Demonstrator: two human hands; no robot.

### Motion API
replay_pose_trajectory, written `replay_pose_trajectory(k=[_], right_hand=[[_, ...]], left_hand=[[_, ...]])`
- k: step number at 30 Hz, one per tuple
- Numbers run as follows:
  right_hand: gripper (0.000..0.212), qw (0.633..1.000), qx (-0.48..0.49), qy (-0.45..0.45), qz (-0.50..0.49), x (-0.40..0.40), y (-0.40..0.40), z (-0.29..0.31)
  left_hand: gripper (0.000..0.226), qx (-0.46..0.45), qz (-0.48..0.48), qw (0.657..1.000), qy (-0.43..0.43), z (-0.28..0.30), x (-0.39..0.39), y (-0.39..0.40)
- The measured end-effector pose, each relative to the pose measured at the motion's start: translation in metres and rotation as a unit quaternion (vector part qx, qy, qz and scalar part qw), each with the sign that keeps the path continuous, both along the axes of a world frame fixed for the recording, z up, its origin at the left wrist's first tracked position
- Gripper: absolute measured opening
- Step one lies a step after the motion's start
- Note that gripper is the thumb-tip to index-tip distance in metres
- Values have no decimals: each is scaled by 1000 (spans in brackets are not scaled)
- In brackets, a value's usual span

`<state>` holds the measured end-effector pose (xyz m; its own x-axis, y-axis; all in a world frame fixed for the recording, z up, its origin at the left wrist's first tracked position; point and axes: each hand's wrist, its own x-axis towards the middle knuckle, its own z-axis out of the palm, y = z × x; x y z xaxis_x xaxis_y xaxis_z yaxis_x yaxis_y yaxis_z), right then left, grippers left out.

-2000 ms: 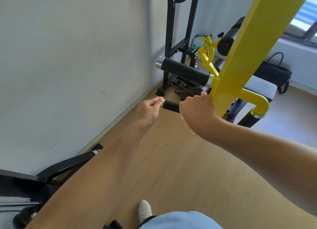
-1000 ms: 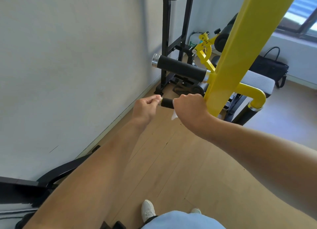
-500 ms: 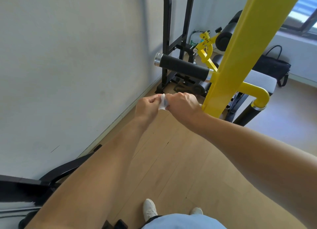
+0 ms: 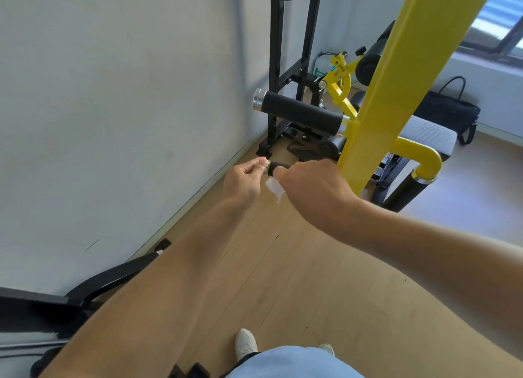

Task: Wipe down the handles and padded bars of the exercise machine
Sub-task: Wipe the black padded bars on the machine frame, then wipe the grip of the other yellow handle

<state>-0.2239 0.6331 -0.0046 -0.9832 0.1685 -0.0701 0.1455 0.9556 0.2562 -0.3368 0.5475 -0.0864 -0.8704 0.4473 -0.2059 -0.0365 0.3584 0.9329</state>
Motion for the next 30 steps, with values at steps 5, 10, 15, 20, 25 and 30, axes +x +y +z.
replay_pose_trajectory(k=[5, 10, 15, 20, 25, 30], right_hand=[[14, 919, -370, 111, -80, 15, -9, -19], [26, 819, -555, 124, -84, 34, -7, -51], [21, 732, -673, 73, -80, 62, -4, -69], [6, 692, -719, -27, -52, 105, -5, -92], [20, 654, -740, -156, -8, 158, -26, -95], [38, 620, -750, -229, -34, 205, -54, -86]], left_hand=[[42, 3, 52, 998, -28, -1, 22, -24], [27, 51, 103, 992, -61, -15, 74, -54], [59, 152, 187, 967, -88, -21, 151, -62], [56, 208, 354, 906, -102, -19, 253, -59], [22, 133, 479, 863, -91, -22, 333, -74], [33, 77, 558, 822, -87, -27, 400, -91]])
